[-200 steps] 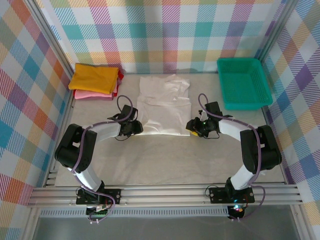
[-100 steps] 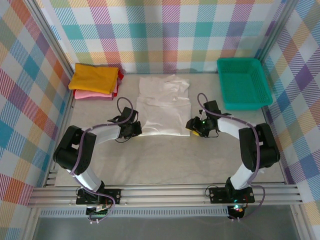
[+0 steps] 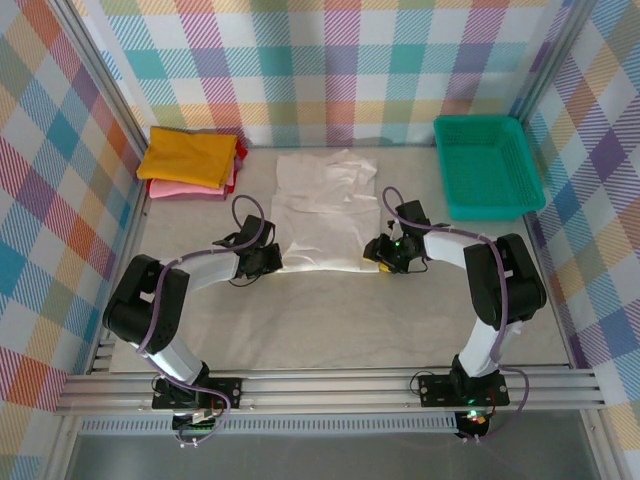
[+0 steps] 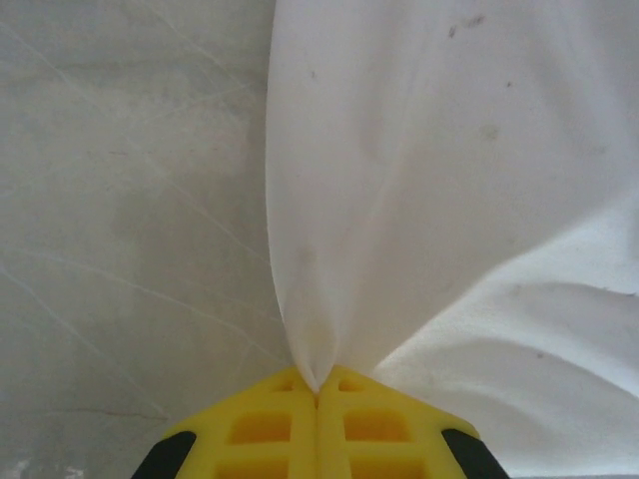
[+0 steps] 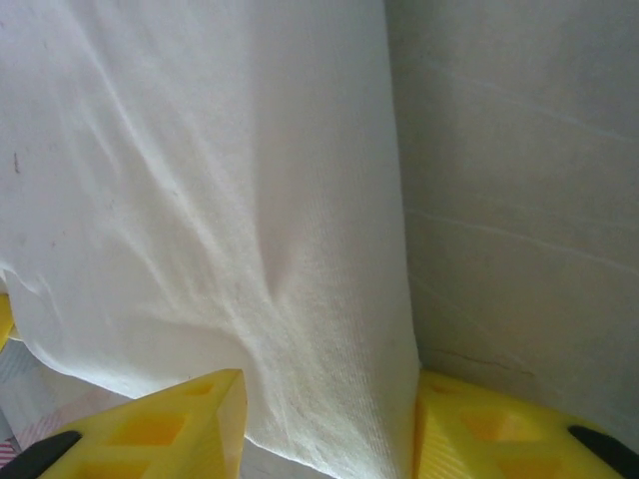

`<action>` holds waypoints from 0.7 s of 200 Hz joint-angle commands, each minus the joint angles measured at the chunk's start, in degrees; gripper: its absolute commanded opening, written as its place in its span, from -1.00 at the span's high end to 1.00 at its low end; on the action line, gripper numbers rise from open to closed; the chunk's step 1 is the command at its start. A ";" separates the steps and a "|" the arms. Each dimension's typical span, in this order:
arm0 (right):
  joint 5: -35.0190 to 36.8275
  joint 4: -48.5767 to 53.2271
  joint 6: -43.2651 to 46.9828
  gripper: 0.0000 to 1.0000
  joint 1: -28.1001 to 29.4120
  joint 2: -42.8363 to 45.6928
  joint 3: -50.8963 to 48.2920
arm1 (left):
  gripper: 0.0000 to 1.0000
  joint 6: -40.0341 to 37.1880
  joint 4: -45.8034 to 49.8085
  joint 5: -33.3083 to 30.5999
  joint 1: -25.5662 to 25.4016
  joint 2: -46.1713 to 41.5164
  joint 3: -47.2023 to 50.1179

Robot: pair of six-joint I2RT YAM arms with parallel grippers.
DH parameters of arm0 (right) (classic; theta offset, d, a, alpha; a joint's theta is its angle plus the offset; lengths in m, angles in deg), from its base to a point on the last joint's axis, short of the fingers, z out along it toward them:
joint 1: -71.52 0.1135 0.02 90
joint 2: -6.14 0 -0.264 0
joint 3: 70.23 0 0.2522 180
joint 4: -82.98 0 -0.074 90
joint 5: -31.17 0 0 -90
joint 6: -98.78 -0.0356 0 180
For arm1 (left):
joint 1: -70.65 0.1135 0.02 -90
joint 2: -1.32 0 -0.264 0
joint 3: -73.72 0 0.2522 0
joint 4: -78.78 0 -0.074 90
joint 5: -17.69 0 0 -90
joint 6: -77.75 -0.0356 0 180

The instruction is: Fold and stack the t-shirts

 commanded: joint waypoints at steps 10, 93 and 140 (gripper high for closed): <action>0.80 -1.93 0.00 0.37 0.54 -1.34 -2.51 | 1.00 -0.62 1.91 -1.20 0.47 -1.45 1.23; -3.86 -1.06 1.47 1.00 1.27 7.43 -10.49 | 1.00 -2.25 4.58 1.98 -0.38 -8.40 7.86; -6.59 5.12 -1.02 1.00 1.45 21.51 -18.43 | 1.00 0.59 16.56 0.76 -3.00 -24.87 14.01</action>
